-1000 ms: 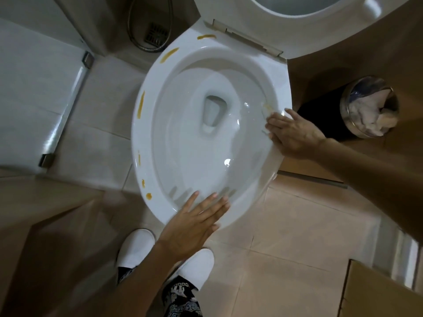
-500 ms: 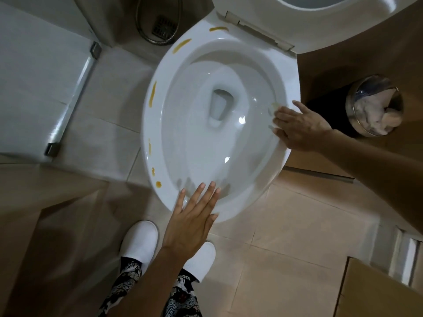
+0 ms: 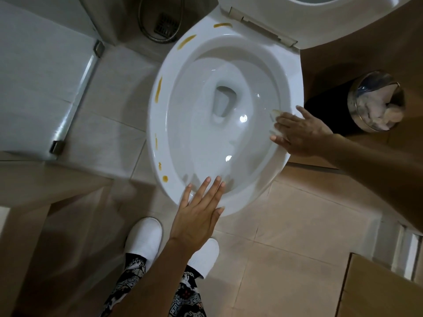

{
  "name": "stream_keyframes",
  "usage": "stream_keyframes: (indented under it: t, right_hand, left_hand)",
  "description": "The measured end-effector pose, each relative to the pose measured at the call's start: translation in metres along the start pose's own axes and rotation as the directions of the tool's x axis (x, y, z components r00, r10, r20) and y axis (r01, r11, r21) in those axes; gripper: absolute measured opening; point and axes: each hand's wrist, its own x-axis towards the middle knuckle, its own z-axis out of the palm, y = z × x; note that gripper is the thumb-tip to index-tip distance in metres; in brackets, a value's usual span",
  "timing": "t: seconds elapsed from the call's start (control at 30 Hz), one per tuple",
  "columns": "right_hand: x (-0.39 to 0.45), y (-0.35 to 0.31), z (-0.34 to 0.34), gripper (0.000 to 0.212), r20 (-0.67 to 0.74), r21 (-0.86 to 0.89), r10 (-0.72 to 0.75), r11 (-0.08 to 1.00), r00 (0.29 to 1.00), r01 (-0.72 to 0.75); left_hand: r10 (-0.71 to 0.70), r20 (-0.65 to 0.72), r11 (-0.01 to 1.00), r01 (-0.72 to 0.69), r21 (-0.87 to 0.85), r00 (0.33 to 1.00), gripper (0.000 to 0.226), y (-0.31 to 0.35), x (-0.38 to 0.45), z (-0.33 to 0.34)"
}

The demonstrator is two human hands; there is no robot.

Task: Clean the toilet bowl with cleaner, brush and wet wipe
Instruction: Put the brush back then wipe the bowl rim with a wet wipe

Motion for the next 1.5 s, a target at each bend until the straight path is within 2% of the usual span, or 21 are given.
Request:
stream_keyframes:
  t: [0.17,0.33,0.4,0.5,0.53,0.63,0.73,0.83,0.93,1.03,1.17,1.27,1.33,1.5]
  right_hand:
    - [-0.026,-0.037,0.015,0.117,-0.035,0.117,-0.051,0.992,0.998,0.055]
    - [-0.025,-0.028,0.007,0.119,-0.007,0.087,-0.062,0.994,0.998,0.062]
    - [-0.014,-0.015,-0.002,0.103,0.004,0.037,-0.016,0.999,1.000,0.016]
    - [0.002,0.002,-0.018,0.066,0.098,-0.032,0.050,0.998,0.994,-0.047]
    - [0.004,0.005,-0.021,0.062,0.109,-0.045,0.061,0.997,0.992,-0.056]
    - [0.003,0.004,-0.015,0.070,0.090,-0.050,0.081,0.996,0.993,-0.076]
    - [-0.004,-0.008,-0.006,0.094,0.039,0.016,0.053,0.998,0.998,-0.054]
    - [-0.019,-0.029,-0.007,0.115,0.051,0.063,-0.038,0.997,0.998,0.035]
    - [-0.042,-0.056,-0.006,0.119,0.034,0.165,-0.129,0.979,0.991,0.122]
    - [-0.052,-0.061,-0.001,0.115,0.032,0.176,-0.186,0.968,0.982,0.178]
    - [-0.049,-0.053,0.002,0.120,0.074,0.165,-0.133,0.979,0.988,0.119]
    - [-0.051,-0.069,0.002,0.127,0.088,0.230,-0.088,0.971,0.992,0.066]
    - [-0.055,-0.089,0.000,0.129,0.089,0.276,-0.119,0.957,0.989,0.091]
    - [-0.069,-0.130,-0.002,0.103,0.073,0.417,-0.200,0.896,0.977,0.152]
  left_hand:
    - [0.001,-0.003,1.000,-0.001,0.013,1.000,0.053,0.001,0.001,0.001]
    - [0.001,-0.004,1.000,-0.001,0.008,1.000,0.054,0.001,0.000,0.000]
    - [0.003,-0.009,1.000,-0.003,0.004,1.000,0.054,0.001,0.001,0.001]
    - [-0.009,-0.018,1.000,0.010,0.003,1.000,0.053,0.001,0.001,0.001]
    - [-0.012,-0.018,1.000,0.012,0.004,1.000,0.053,0.001,0.001,0.001]
    - [-0.011,-0.012,1.000,0.011,0.009,1.000,0.053,0.001,0.001,0.001]
    - [-0.006,-0.017,1.000,0.006,0.021,1.000,0.053,0.001,0.001,0.003]
    - [-0.002,-0.022,1.000,0.002,0.017,1.000,0.054,0.000,0.001,0.002]
    - [0.010,-0.017,1.000,-0.010,0.029,1.000,0.054,0.000,0.000,0.002]
    - [0.024,-0.010,0.999,-0.023,0.033,1.000,0.055,-0.002,0.000,0.001]
    - [0.082,0.006,0.996,-0.082,0.042,0.997,0.056,-0.011,-0.005,0.000]
    - [0.085,0.002,0.995,-0.085,0.056,0.996,0.056,-0.016,-0.011,-0.002]
    - [0.079,-0.007,0.995,-0.078,0.065,0.997,0.056,-0.018,-0.015,-0.004]
    - [0.089,-0.017,0.994,-0.088,0.070,0.996,0.055,-0.023,-0.019,-0.006]
